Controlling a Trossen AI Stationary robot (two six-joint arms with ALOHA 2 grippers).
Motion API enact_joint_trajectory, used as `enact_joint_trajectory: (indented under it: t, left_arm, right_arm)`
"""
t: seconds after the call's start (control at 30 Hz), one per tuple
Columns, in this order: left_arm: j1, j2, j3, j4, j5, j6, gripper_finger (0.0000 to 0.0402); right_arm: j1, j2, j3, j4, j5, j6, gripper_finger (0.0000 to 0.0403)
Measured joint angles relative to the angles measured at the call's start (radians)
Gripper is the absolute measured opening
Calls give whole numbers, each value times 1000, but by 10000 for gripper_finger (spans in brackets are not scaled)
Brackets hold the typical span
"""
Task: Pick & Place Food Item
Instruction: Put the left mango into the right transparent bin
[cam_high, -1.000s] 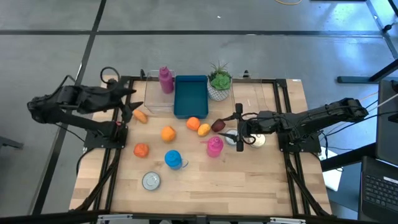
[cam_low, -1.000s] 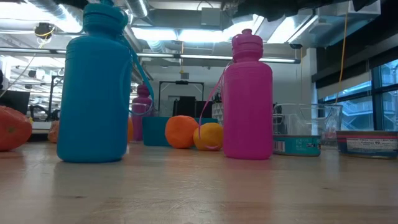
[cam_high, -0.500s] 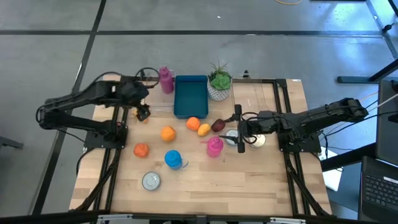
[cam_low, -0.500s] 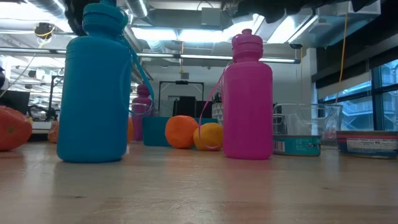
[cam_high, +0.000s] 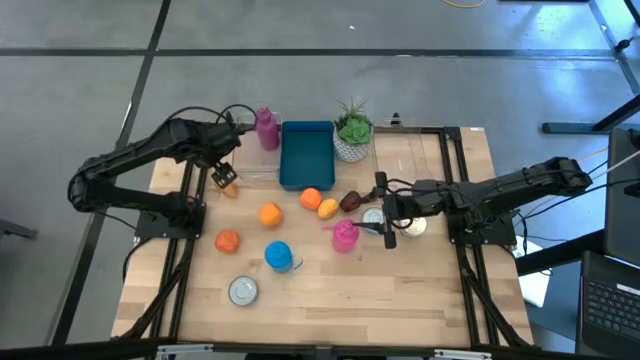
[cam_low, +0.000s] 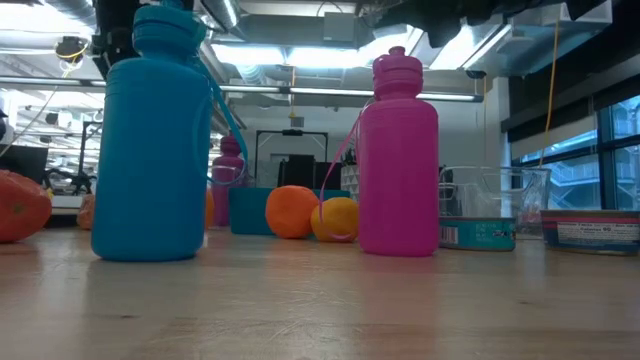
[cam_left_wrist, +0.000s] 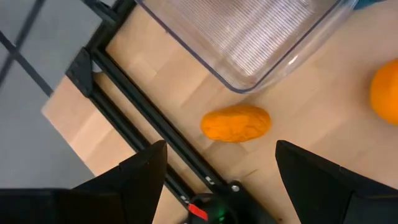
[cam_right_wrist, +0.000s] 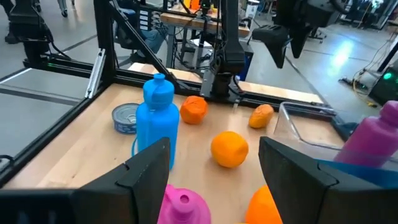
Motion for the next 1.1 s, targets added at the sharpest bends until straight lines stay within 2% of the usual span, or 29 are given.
enact_joint_trajectory:
  t: [0.13, 0.5, 0.7, 0.87, 1.1]
  left_arm:
    - [39, 0, -28, 17, 26, 1, 292]
    - [95, -1, -217, 149, 142, 47, 292]
    - [95, -1, -307, 231, 149, 61, 292]
    - [95, 0, -373, 268, 143, 106, 292]
    - [95, 0, -408, 310, 144, 160, 292]
  right_arm:
    - [24, 0, 0, -2, 0, 24, 242]
    - [98, 0, 0, -3, 1, 108, 242]
    - [137, 0, 0, -3, 11, 141, 242]
    - [167, 0, 0, -3, 83, 152, 242]
    - [192, 0, 0, -3, 116, 169, 242]
